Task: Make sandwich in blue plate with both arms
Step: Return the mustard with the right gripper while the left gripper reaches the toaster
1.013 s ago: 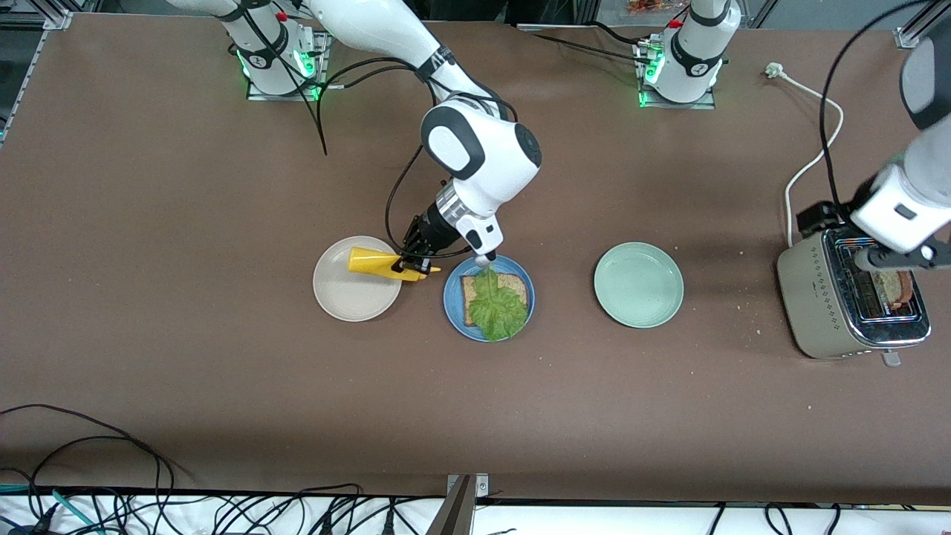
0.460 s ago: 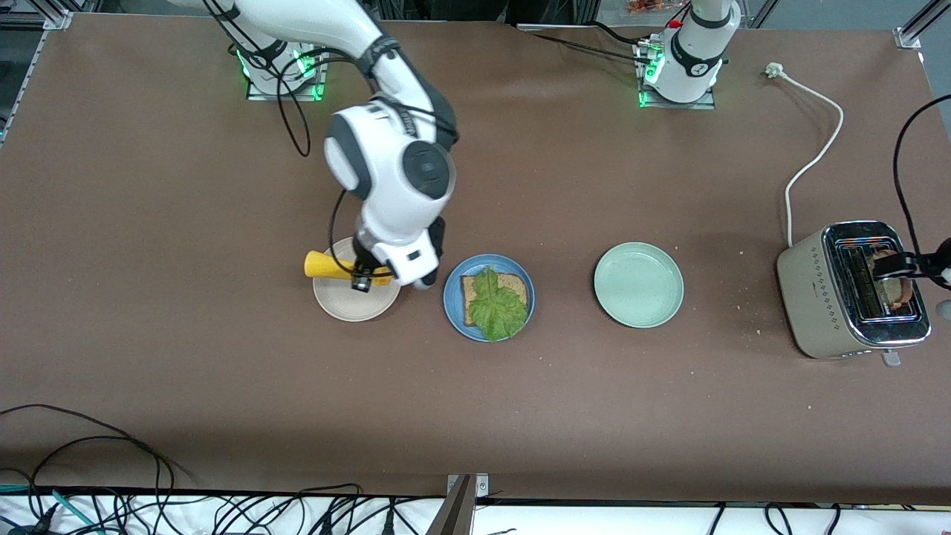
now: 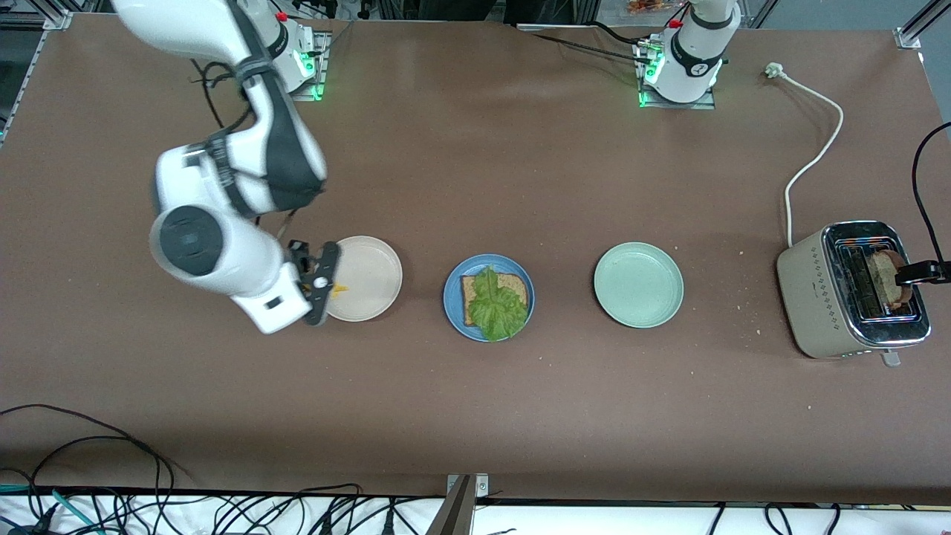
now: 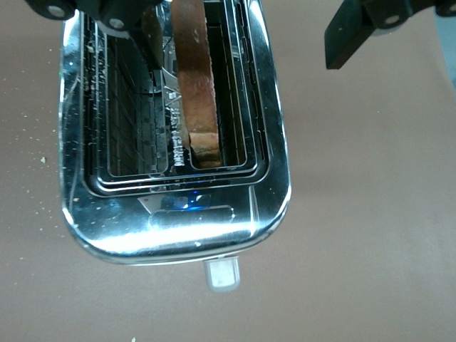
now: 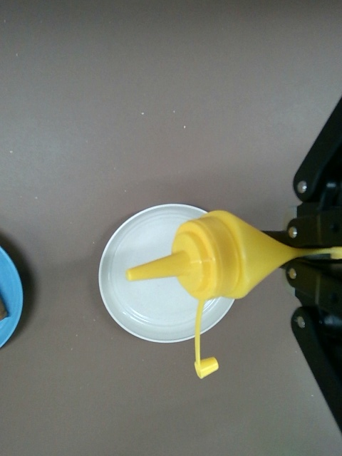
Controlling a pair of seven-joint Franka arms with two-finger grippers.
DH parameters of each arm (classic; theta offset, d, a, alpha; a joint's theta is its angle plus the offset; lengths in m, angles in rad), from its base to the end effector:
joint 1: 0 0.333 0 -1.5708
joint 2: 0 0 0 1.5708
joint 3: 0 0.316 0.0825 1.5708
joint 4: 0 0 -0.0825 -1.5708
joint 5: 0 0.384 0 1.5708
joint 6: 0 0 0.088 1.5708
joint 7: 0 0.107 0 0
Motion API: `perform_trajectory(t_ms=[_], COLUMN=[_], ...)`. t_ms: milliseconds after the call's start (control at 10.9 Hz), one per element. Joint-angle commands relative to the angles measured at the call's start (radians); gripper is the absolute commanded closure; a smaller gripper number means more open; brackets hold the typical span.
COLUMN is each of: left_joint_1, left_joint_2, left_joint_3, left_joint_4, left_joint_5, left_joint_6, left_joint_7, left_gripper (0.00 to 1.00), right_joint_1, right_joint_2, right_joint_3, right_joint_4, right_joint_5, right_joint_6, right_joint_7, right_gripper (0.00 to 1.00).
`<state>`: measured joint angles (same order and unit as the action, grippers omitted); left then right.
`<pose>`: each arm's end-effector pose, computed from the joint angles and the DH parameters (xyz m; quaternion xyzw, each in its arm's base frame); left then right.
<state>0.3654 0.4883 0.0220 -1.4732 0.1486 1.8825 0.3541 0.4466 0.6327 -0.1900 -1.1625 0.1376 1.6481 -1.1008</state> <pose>0.6330 0.2677 0.3907 -0.9964 0.0100 0.0638 0.0555 0.6796 0.2295 0.4203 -0.7739 -0.6295 0.0580 0.0381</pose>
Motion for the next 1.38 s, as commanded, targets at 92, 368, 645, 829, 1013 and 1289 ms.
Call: perform_trajectory(t_ms=[92,368,645,829,1013,1289], left_joint_1=[0.004,0.004,0.006,0.004,0.001,-0.003], left_joint_2=[0.019,0.019,0.024,0.033,0.030,-0.034], left_joint_3=[-0.011,-0.011,-0.011,-0.011,-0.013,-0.025], left_joint_4=[0.037,0.036,0.034,0.034,0.036,0.042], left_joint_5=[-0.011,-0.006,-0.006,-0.007,-0.006,-0.004], left_joint_6=[-0.010,-0.011,-0.011,-0.011,-0.014,-0.055], left_joint_7=[-0.021,-0.004,0.000,-0.003,-0.001,0.029], left_gripper=[0.11,0.76,0.89,0.92,1.00,1.00], right_joint_1=[-0.187,-0.282,-0.403,-0.457,-0.492,-0.531], right_joint_2=[-0.010,-0.004,0.070,0.114,0.160,0.231], right_joint_3=[0.024,0.027,0.027,0.027,0.029,0.029], right_joint_4=[-0.028,-0.063,-0.082,-0.094,-0.092,-0.094], right_joint_5=[0.255,0.359,0.509,0.606,0.684,0.757], right_joint_6=[-0.088,-0.125,-0.181,-0.211,-0.257,-0.313], right_joint_7=[-0.230,-0.423,-0.690,-0.827,-0.933,-1.115], right_gripper=[1.00,1.00,1.00,1.00,1.00,1.00])
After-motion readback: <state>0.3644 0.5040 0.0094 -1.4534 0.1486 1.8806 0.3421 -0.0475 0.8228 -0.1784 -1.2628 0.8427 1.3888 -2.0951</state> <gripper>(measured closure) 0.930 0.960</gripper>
